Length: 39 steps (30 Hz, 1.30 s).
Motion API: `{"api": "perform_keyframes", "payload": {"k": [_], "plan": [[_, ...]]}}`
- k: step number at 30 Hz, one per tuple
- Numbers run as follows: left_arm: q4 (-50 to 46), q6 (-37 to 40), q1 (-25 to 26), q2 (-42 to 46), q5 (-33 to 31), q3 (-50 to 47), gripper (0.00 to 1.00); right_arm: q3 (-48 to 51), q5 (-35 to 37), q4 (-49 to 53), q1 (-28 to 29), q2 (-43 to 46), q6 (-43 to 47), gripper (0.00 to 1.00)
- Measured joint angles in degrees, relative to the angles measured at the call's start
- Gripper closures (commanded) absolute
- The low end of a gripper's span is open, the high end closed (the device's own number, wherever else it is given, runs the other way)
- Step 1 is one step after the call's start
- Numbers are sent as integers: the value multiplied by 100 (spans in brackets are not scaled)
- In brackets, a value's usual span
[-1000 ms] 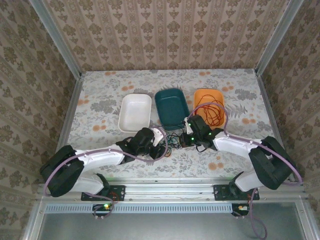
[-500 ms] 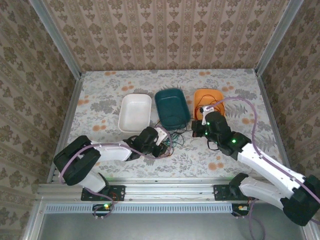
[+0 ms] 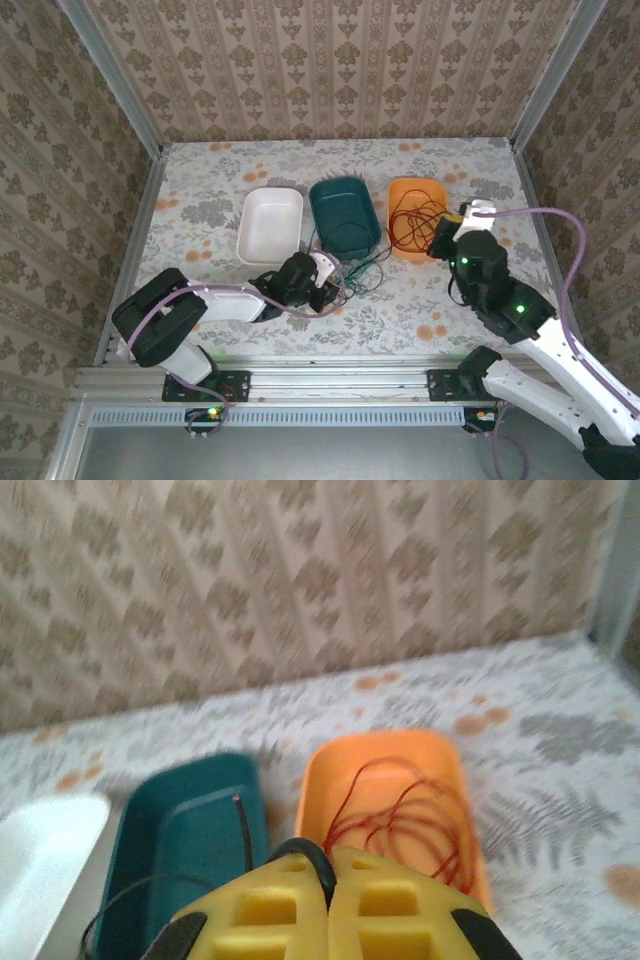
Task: Untangle the cables
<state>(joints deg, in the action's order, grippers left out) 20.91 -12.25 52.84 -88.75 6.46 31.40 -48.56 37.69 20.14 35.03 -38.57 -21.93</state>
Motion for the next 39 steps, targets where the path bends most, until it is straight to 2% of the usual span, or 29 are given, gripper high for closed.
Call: {"api": "perform_keyframes", "payload": {"k": [6, 11, 14, 16, 19, 23, 28, 34, 39], "plan": [[-219, -22, -7, -61, -81, -138, 80, -479, 1005, -374, -175, 651, 267, 100], [-219, -22, -7, -61, -87, -138, 79, -568, 1165, -455, -251, 857, 341, 100], [-219, -17, 9, -61, -87, -138, 74, -568, 1034, -411, -254, 839, 341, 100], [-232, 20, 68, -42, -107, -131, 64, -568, 828, -407, -254, 824, 356, 100], [-387, 98, 208, 55, -177, -114, 52, -575, 341, -407, -254, 791, 385, 100], [-732, 240, 339, 326, -267, -42, 45, -737, -535, -352, -254, 623, 380, 100], [-979, 433, 343, 1086, -376, 170, 36, -916, -1873, -372, -249, 219, 68, 100], [-1121, 595, 334, 2076, -411, 378, 34, -557, -3099, -481, -168, -479, -365, 100], [-1202, 599, 238, 2452, -363, 409, 34, -146, -4352, -535, -116, -1641, -426, 97]]}}
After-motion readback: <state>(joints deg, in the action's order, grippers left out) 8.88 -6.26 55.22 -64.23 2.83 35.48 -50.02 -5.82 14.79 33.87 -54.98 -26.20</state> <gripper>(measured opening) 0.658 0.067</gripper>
